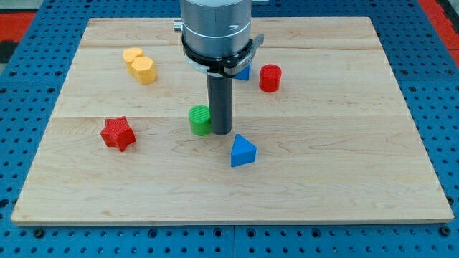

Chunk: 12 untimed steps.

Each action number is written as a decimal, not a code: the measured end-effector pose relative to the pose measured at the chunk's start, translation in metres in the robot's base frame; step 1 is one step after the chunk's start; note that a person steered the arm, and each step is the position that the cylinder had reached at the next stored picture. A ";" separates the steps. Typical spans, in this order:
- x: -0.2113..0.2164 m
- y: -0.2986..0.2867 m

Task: Move the green circle towards the red star

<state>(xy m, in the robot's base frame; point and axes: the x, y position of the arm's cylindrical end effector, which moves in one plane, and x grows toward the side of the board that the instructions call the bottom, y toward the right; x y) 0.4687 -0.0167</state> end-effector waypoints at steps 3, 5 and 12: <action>0.003 -0.027; 0.041 -0.045; -0.026 -0.072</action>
